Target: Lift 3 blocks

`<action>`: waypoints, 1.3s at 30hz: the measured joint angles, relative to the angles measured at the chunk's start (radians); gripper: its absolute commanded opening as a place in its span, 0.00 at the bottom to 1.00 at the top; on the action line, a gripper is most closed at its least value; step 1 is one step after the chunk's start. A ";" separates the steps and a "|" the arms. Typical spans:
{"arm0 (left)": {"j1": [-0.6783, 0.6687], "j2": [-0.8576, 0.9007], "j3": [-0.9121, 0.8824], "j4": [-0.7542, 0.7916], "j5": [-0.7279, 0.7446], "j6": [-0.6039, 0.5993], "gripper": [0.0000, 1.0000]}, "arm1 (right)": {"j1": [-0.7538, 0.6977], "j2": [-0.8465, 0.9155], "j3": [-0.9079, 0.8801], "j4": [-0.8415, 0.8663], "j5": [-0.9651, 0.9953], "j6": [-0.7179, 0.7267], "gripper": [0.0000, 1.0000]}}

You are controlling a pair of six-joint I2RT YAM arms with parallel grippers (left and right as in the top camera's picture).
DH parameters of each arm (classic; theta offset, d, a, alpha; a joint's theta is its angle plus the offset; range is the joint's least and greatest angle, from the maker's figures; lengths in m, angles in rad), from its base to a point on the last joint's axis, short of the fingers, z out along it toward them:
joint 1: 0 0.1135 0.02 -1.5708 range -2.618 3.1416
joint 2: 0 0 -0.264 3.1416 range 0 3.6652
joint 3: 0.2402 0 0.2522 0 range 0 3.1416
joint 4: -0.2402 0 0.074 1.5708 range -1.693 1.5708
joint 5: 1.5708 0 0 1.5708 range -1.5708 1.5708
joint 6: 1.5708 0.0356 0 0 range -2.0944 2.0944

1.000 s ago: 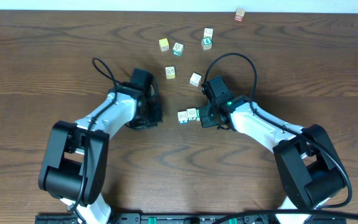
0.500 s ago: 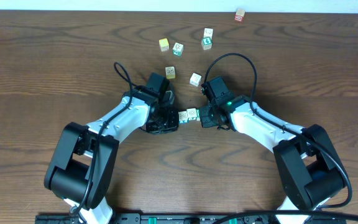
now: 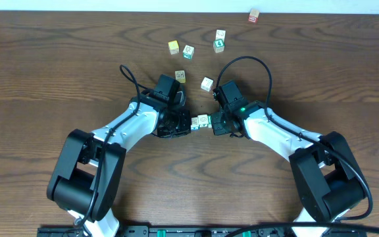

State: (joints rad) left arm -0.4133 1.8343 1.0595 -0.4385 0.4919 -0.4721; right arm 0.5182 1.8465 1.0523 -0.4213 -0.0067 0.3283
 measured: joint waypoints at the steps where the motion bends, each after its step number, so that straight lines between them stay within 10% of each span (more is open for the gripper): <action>1: 0.000 0.000 0.000 0.002 0.000 0.000 0.07 | 0.000 0.000 0.000 0.000 0.000 0.000 0.01; 39: -0.091 0.000 0.000 0.045 -0.002 -0.026 0.07 | 0.000 0.000 0.000 -0.002 0.000 0.000 0.01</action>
State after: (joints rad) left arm -0.5041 1.8343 1.0595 -0.3931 0.4904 -0.4976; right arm 0.5182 1.8465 1.0523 -0.4229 -0.0067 0.3283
